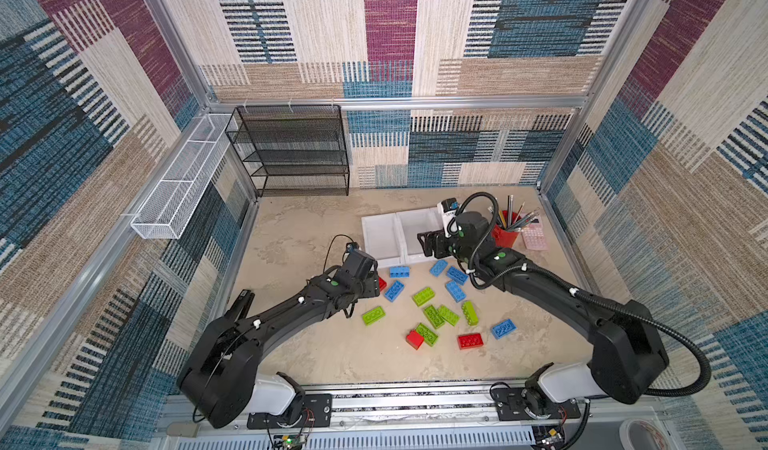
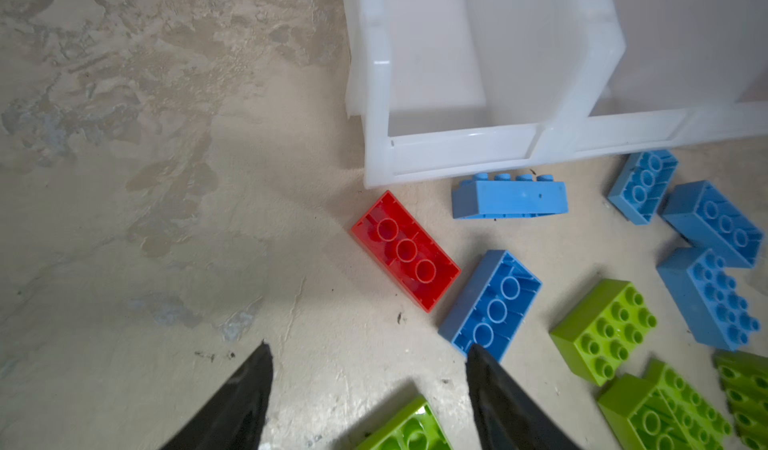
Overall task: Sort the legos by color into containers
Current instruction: 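Open the right gripper to drop the brick while the left gripper reaches forward, then lower the left gripper onto the red brick by the bin and close it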
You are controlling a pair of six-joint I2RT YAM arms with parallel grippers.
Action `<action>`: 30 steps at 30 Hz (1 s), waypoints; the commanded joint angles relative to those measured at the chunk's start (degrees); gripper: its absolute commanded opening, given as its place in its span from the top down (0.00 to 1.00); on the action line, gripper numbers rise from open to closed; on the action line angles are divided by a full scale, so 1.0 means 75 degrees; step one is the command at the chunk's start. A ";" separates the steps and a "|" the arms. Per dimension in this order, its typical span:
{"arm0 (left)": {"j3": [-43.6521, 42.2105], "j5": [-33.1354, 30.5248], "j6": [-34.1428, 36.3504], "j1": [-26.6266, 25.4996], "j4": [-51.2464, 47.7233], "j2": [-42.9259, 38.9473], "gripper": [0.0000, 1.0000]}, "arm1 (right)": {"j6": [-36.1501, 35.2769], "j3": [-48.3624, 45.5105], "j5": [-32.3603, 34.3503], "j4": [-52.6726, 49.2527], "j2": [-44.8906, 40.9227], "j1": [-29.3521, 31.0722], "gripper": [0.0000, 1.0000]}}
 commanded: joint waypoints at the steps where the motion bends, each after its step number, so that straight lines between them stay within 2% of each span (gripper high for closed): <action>1: 0.0274 0.0289 -0.0440 0.0003 -0.0298 0.0517 0.24 | 0.0095 -0.0861 0.0772 0.1371 -0.0537 0.0082 0.10; 6: 0.0813 0.0383 -0.0672 0.0008 -0.0387 0.1367 0.22 | 0.0312 -0.2359 0.0879 0.2029 -0.1565 0.0083 0.10; 14: 0.1609 0.0092 -0.1168 0.0008 -0.0636 0.2230 0.21 | 0.0778 -0.4378 0.0960 0.3248 -0.2951 0.0145 0.11; 20: 0.2055 -0.0209 -0.1435 0.0005 -0.0900 0.2731 0.21 | 0.0969 -0.4871 0.0829 0.3915 -0.3342 0.0159 0.11; 30: 0.2851 -0.0088 -0.1582 0.0017 -0.1314 0.3688 0.24 | 0.1188 -0.5197 0.0479 0.4397 -0.3253 0.0178 0.11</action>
